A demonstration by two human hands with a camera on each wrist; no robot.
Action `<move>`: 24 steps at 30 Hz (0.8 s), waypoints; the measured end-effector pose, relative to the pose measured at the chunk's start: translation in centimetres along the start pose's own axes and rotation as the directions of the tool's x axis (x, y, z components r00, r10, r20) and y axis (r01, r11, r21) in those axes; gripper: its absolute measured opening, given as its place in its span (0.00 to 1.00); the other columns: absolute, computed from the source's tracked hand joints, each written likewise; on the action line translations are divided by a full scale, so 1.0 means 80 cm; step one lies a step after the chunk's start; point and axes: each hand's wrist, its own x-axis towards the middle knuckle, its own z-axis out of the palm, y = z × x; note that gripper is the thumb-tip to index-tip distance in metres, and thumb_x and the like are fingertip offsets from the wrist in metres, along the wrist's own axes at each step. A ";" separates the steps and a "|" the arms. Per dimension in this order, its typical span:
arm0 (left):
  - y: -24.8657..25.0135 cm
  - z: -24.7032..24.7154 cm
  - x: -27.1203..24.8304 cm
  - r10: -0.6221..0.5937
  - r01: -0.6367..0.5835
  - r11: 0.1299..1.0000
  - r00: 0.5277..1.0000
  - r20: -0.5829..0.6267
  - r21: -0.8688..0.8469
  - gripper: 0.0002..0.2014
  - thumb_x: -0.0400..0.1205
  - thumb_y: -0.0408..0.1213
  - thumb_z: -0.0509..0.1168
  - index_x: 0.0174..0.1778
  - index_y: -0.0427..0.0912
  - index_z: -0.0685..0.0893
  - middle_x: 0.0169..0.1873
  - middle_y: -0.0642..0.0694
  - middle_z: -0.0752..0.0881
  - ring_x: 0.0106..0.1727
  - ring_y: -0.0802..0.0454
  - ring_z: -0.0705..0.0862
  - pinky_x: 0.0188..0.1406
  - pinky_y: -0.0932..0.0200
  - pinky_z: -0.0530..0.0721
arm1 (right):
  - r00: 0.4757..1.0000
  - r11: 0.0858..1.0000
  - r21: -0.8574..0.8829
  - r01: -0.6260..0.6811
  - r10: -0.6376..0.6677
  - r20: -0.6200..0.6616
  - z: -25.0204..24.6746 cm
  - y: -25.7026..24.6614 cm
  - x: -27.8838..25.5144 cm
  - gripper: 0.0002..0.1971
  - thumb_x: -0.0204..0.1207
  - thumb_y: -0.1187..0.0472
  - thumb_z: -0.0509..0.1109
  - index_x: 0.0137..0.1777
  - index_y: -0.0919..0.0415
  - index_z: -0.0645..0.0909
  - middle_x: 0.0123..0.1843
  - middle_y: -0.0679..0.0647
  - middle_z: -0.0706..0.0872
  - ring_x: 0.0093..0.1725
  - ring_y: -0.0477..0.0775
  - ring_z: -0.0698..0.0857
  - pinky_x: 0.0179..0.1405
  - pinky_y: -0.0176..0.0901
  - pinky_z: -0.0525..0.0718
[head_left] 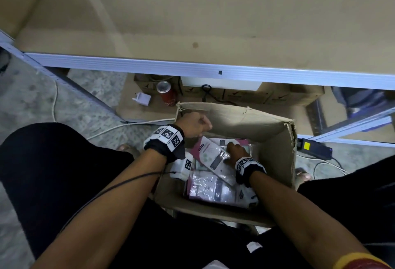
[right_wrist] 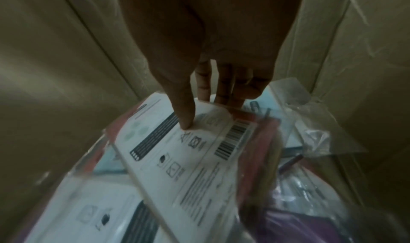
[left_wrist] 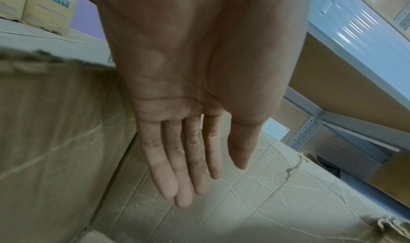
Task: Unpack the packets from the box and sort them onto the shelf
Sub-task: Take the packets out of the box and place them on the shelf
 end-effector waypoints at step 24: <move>0.025 0.026 -0.017 0.026 -0.024 0.998 0.999 0.032 -0.057 0.04 0.84 0.38 0.68 0.49 0.44 0.87 0.52 0.38 0.91 0.44 0.48 0.87 0.57 0.45 0.88 | 0.955 0.970 -0.218 0.111 -0.044 0.294 0.016 0.001 -0.057 0.16 0.69 0.62 0.81 0.57 0.65 0.88 0.57 0.62 0.90 0.57 0.59 0.89 0.59 0.50 0.88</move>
